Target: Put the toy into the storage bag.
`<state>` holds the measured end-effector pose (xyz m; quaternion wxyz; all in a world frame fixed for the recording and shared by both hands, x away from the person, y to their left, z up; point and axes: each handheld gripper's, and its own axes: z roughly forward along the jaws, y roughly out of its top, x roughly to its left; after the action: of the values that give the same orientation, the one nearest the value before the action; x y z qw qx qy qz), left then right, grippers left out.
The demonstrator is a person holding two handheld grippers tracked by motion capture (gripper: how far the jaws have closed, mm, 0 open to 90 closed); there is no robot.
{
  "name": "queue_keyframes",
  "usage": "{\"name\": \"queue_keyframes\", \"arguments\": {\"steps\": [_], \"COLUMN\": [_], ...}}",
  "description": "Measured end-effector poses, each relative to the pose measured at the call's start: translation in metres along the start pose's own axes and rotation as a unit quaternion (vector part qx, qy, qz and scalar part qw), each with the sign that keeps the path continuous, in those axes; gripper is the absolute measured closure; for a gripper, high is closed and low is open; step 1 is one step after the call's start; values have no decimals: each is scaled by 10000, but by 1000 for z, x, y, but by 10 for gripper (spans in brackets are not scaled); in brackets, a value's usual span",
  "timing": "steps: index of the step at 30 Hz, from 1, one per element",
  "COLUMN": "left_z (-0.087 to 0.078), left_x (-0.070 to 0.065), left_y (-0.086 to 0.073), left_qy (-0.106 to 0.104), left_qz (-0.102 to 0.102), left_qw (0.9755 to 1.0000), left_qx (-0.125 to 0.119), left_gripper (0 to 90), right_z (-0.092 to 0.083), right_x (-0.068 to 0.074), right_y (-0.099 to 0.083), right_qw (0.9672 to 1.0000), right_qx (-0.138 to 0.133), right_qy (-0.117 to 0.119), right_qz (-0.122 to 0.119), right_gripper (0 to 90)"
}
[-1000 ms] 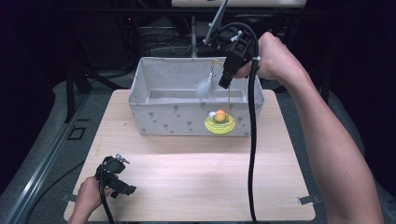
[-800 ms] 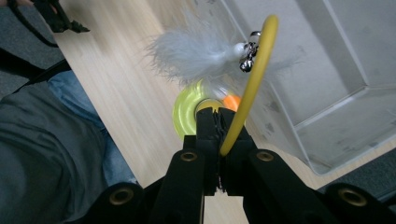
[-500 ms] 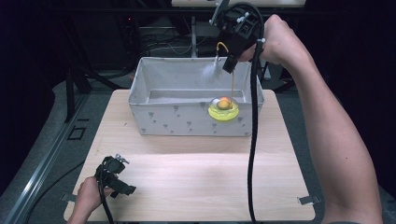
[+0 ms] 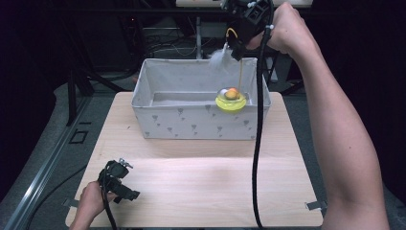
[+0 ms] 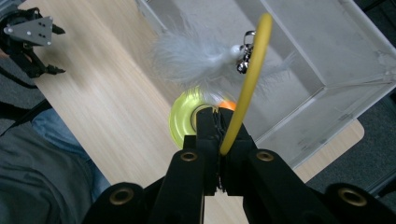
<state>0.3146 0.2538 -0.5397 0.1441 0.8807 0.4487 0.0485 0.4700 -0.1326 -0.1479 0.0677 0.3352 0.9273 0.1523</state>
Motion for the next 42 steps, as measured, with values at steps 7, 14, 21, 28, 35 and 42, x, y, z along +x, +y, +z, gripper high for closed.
{"name": "queue_keyframes", "arguments": {"steps": [7, 14, 21, 28, 35, 42], "left_z": [0, 0, 0, 0, 0, 1], "left_x": [-1, 0, -1, -1, -1, -1], "left_y": [1, 1, 1, 1, 1, 2], "left_qy": [2, 3, 8, 1, -7, -10], "left_qz": [25, 25, 31, 41, 44, 66], "left_qw": [10000, 10000, 10000, 10000, 10000, 10000], "left_qx": [12, 17, 16, 15, 13, 7], "left_gripper": [3, 3, 3, 3, 3, 3], "right_z": [-5, -7, -4, 3, 18, 33], "right_x": [-12, -27, -43, -56, -68, -76], "right_y": [3, 6, 8, 7, 6, 2], "right_qw": [9997, 9986, 9968, 9948, 9928, 9916], "right_qx": [-92, -157, -323, -382, -470, -496], "right_qy": [-149, -263, -330, -384, -510, -555], "right_qz": [181, 431, 655, 864, 981, 1057], "right_gripper": [879, 879, 879, 879, 880, 880]}}
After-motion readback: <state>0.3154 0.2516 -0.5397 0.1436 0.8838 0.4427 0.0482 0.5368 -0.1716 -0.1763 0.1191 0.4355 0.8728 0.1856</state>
